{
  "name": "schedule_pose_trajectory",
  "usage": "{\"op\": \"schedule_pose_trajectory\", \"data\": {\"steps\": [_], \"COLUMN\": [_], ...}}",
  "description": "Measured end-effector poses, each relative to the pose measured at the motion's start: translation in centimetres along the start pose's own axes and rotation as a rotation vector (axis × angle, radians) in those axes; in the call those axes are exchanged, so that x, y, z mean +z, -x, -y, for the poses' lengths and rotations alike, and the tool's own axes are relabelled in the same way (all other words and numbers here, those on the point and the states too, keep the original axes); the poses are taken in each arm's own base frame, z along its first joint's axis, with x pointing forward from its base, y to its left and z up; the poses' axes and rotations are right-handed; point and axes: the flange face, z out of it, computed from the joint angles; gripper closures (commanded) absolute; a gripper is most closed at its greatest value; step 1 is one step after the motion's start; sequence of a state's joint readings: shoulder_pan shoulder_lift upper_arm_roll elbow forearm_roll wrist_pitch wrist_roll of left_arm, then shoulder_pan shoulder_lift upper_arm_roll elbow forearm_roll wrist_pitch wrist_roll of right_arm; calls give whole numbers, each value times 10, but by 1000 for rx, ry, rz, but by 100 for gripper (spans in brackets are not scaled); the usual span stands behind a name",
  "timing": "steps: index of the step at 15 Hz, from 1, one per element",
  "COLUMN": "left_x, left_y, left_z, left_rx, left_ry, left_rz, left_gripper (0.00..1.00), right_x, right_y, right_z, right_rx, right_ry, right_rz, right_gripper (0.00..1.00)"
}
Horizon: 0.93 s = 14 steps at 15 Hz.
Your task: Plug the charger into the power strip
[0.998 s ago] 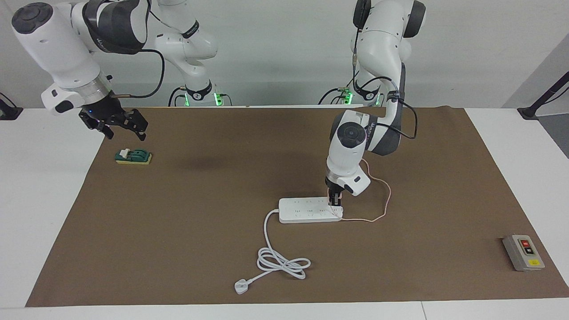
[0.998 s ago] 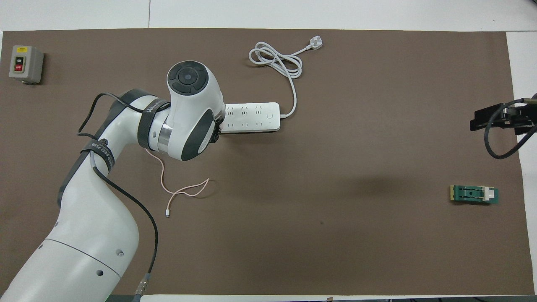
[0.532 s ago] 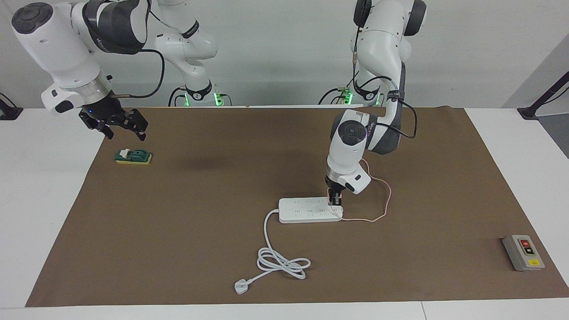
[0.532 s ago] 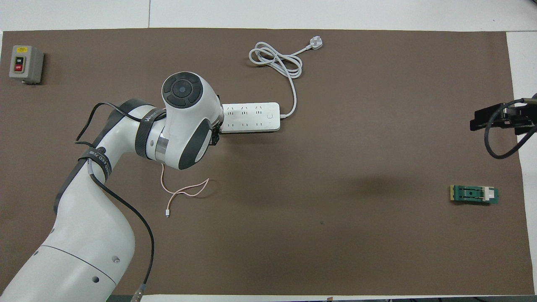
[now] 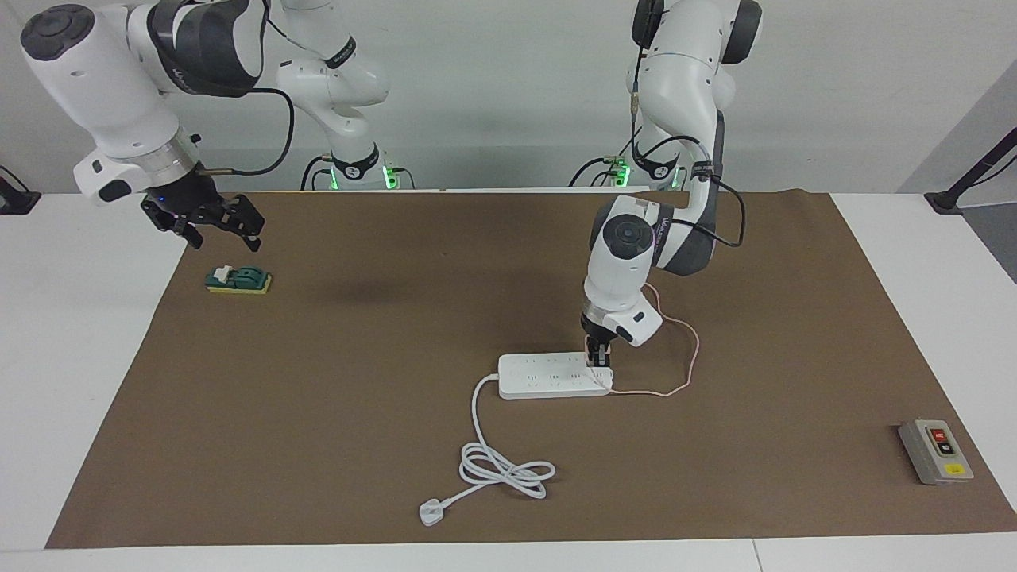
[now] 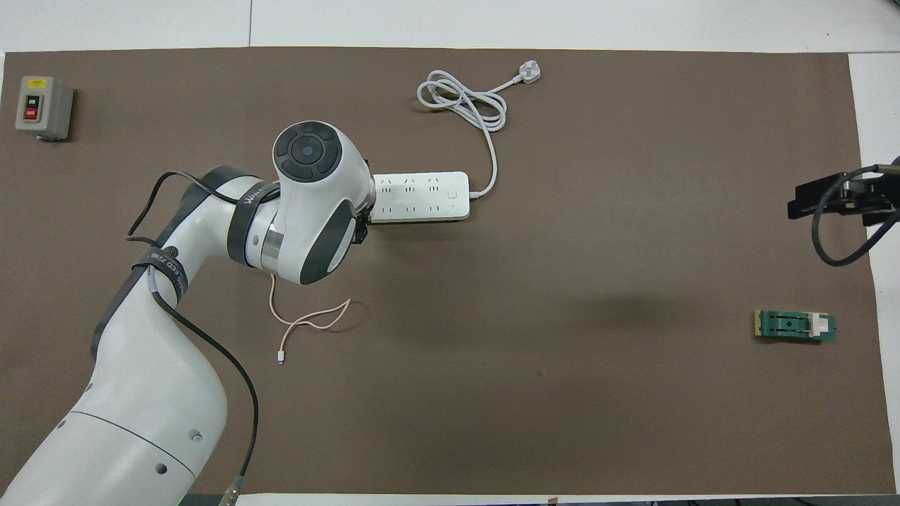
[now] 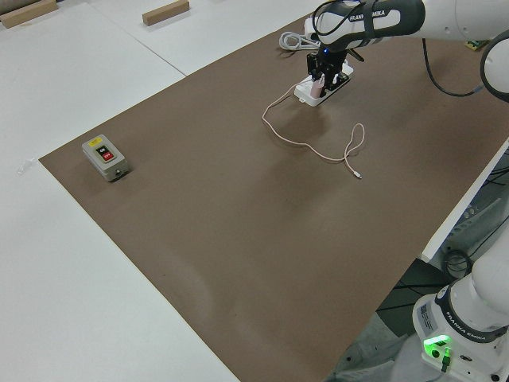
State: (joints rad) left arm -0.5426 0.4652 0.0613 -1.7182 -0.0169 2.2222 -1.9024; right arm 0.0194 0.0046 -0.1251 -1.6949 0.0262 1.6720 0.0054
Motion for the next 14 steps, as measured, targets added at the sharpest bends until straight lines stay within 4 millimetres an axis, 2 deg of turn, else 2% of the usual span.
{"op": "schedule_pose_trajectory", "data": {"steps": [1, 3, 6, 9, 11, 14], "left_x": [0, 1, 12, 11, 1, -37], "left_y": [0, -3, -20, -31, -36, -49], "left_z": [0, 1, 2, 0, -1, 0], "left_rx": [0, 1, -8, -16, -18, 7], "left_ry": [0, -10, -44, -49, -48, -40], "left_rz": [0, -9, -39, -42, -41, -34], "left_gripper": [0, 0, 0, 0, 0, 0], "right_x": [0, 0, 0, 0, 0, 0], "right_y": [0, 0, 0, 0, 0, 0], "right_z": [0, 0, 0, 0, 0, 0], "right_rx": [0, 0, 0, 0, 0, 0], "right_ry": [0, 0, 0, 0, 0, 0], "right_rz": [0, 0, 0, 0, 0, 0], "right_gripper": [0, 0, 0, 0, 0, 0]}}
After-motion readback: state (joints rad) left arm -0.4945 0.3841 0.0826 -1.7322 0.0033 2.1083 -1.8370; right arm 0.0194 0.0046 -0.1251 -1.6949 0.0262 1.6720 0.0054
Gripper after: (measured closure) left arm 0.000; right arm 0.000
